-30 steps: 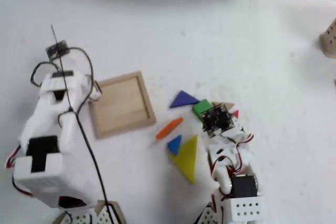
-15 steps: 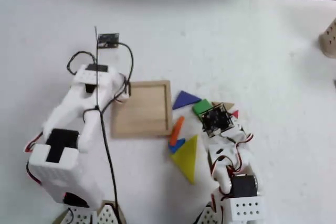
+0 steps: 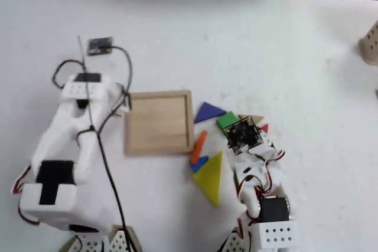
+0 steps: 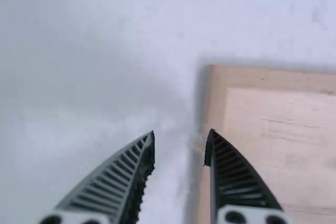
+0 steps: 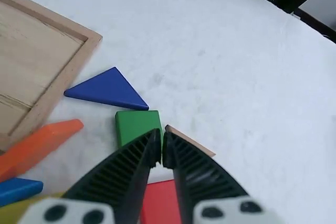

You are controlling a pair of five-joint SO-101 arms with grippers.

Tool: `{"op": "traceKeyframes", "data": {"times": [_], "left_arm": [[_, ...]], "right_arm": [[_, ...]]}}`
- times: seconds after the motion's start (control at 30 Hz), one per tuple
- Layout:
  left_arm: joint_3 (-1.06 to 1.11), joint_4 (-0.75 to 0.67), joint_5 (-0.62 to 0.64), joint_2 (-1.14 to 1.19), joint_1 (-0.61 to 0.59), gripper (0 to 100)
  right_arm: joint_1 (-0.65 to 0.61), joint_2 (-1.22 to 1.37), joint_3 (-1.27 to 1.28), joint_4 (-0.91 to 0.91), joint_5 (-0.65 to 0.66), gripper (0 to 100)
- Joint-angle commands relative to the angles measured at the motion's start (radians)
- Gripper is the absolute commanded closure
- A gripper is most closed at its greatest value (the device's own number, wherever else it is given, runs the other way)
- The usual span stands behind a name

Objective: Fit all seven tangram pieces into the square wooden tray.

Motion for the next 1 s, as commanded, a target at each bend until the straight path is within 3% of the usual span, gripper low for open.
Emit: {"op": "traceKeyframes", "data": {"times": [0.0, 0.13, 0.4, 0.53, 0.63, 0.83, 0.97], "left_arm": [[0.110, -0.204, -0.008, -0.068, -0.062, 83], [0.209, -0.321, -0.008, -0.077, -0.058, 83], [0.287, -0.333, -0.012, -0.217, -0.062, 83], [0.361, -0.333, -0.153, -0.341, -0.062, 83], [0.423, -0.334, -0.178, -0.433, -0.064, 83], [0.511, -0.456, -0.180, -0.483, -0.059, 82], [0.511, -0.453, -0.178, -0.483, -0.062, 82]], "right_arm": [[0.016, 0.001, 0.006, -0.002, 0.014, 98.1], [0.044, 0.001, 0.006, -0.001, 0.006, 98.1], [0.010, 0.001, 0.006, 0.030, 0.014, 98.1], [0.033, 0.001, 0.003, 0.025, 0.011, 98.1], [0.077, 0.002, -0.003, 0.030, 0.006, 97.9], [0.088, 0.008, -0.031, 0.031, -0.069, 84.1], [0.097, 0.012, -0.127, 0.128, -0.098, 86.7]]}}
